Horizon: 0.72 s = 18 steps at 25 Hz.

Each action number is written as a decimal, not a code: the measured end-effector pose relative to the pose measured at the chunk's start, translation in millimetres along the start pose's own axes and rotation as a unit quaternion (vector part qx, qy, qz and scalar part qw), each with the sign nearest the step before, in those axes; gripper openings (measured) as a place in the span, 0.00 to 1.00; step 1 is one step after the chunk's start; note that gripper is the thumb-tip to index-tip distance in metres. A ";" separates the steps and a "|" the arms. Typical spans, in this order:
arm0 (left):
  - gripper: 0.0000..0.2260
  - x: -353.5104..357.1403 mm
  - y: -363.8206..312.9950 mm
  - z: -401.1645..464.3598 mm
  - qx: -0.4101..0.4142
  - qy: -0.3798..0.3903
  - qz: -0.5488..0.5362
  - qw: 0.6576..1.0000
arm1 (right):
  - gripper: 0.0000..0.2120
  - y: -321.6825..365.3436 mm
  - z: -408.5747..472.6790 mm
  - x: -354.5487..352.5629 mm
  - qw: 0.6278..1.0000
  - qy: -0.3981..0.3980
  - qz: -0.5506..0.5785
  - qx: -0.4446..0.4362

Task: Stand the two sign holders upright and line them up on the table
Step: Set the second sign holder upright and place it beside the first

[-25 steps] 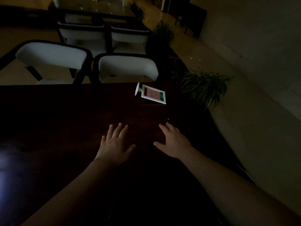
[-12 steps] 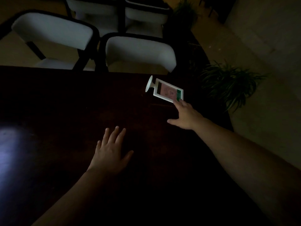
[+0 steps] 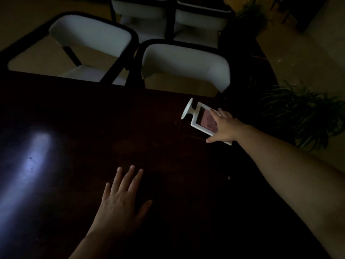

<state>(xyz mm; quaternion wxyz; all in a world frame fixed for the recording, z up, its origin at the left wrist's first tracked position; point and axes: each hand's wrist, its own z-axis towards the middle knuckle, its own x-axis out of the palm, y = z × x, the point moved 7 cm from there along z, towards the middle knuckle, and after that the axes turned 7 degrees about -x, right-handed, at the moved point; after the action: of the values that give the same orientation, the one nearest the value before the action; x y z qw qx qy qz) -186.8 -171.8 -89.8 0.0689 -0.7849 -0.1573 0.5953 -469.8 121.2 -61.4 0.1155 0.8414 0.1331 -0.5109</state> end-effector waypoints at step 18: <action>0.41 -57.6 -45.0 12.3 0.102 -0.117 0.068 0.986 | 0.67 133.5 -46.1 4.2 0.961 0.020 -0.150 -0.233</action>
<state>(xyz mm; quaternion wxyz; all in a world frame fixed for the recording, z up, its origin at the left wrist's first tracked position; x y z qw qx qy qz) -219.8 -149.4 -27.4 0.0885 -0.7078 -0.0490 0.6991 -384.1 11.7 -36.6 0.2277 0.7715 0.3756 -0.4603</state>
